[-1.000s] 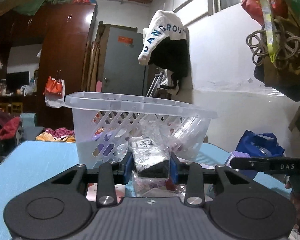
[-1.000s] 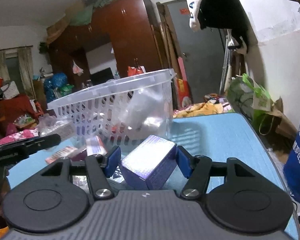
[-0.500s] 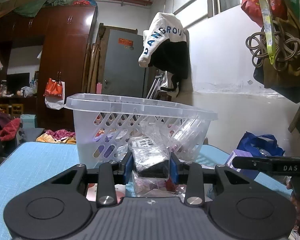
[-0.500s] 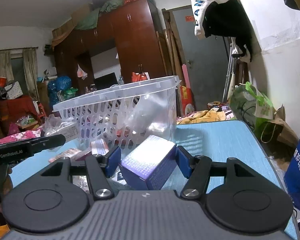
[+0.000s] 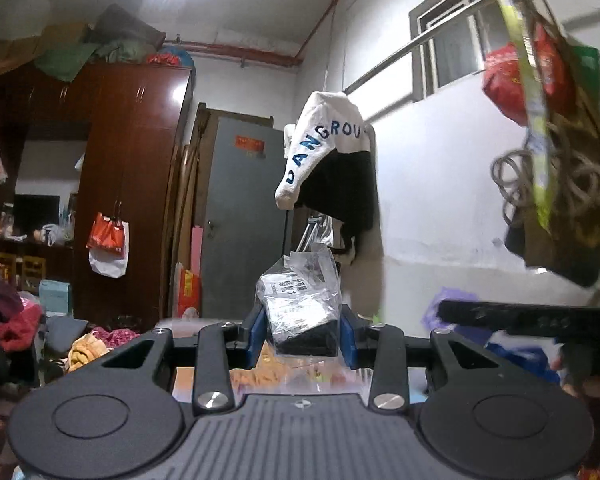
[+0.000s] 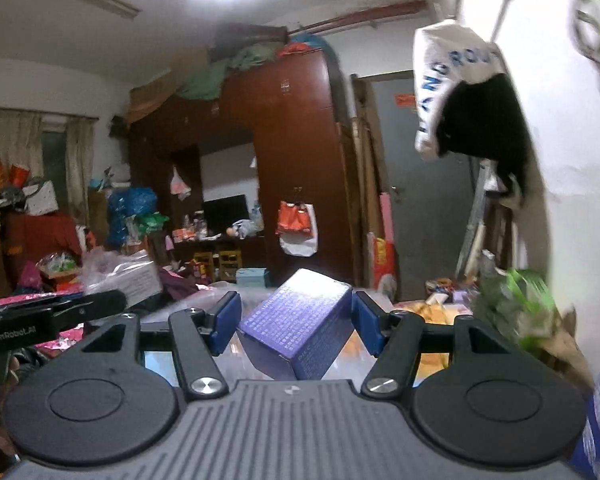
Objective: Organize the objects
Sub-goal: 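Carry the packet and purple box over the basket and open both grippers, then grasp the pink THANK YOU box with the left gripper while the right grasps a silver-wrapped box, then carry both boxes over the basket and open both grippers, then grasp a small clear bag with the left gripper while the right grasps another clear bag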
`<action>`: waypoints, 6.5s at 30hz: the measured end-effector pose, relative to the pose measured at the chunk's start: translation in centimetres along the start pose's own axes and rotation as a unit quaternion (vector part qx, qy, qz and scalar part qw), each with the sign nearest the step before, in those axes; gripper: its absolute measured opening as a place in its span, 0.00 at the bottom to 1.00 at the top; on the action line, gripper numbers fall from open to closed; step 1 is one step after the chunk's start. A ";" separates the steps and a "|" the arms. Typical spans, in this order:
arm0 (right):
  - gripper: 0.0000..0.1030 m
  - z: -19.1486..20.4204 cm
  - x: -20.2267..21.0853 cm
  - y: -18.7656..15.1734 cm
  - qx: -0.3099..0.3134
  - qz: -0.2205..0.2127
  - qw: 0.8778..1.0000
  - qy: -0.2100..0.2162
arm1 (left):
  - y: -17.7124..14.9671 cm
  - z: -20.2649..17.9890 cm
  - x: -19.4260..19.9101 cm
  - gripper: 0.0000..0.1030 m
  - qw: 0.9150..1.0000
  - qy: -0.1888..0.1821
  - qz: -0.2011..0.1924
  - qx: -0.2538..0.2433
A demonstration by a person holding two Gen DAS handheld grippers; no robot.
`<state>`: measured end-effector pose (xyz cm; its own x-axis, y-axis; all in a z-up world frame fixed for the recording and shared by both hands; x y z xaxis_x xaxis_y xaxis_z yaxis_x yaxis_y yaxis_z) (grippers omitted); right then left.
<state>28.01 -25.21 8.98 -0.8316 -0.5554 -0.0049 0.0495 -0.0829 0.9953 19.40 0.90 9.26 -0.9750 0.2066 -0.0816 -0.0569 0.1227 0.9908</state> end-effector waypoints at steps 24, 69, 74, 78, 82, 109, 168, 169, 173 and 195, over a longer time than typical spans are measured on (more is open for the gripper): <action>1.00 -1.2 -0.3 -8.3 0.042 0.158 0.984 -0.072 | -7.1 4.7 3.1 0.96 0.993 0.068 0.100 0.012; 0.45 -0.1 1.1 -13.5 0.053 0.160 0.983 -0.077 | -13.3 4.7 0.6 0.53 0.967 0.051 0.250 -0.008; 0.45 -0.3 1.7 -12.9 0.044 0.129 0.987 -0.082 | -12.3 4.6 2.1 0.53 0.981 0.015 0.194 0.017; 0.45 -0.7 1.8 -12.7 0.028 0.125 0.989 -0.078 | -12.1 3.9 2.5 0.53 0.984 -0.002 0.176 -0.007; 0.45 -1.1 2.0 -12.6 0.014 0.117 0.990 -0.076 | -12.1 4.0 2.6 0.53 0.984 0.001 0.178 -0.003; 0.45 -2.1 4.0 -12.1 -0.041 0.061 0.996 -0.055 | -11.0 3.5 4.8 0.53 0.995 -0.024 0.093 -0.022; 0.64 4.2 -2.3 -14.1 0.072 0.218 0.969 0.094 | -14.1 2.0 0.1 0.84 0.969 -0.021 0.244 0.027; 0.52 4.5 -2.4 -14.3 0.074 0.226 0.966 0.099 | -14.1 2.1 0.3 0.84 0.970 -0.016 0.242 0.020; 0.39 4.6 -2.1 -14.6 0.064 0.233 0.965 0.104 | -14.0 2.2 0.9 0.84 0.971 -0.032 0.238 0.014; 0.37 3.0 0.7 -13.6 0.006 0.123 0.988 0.094 | -13.9 0.9 1.6 0.53 0.974 -0.083 0.213 -0.001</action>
<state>25.04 -21.98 -4.26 -0.6775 -0.7014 0.2213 0.2307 0.0830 0.9695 18.82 0.36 -4.74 -0.8623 0.3920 0.3207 0.3442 -0.0109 0.9388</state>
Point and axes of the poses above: each gripper's, at about its wrist camera, not at the fingertips, and x roughly against the way its jaws point, z to its left, y to its top, the point moved 4 cm from there along -x, roughly the way its jaws point, and after that the axes turned 7 degrees about -z, right-handed, at the moved point
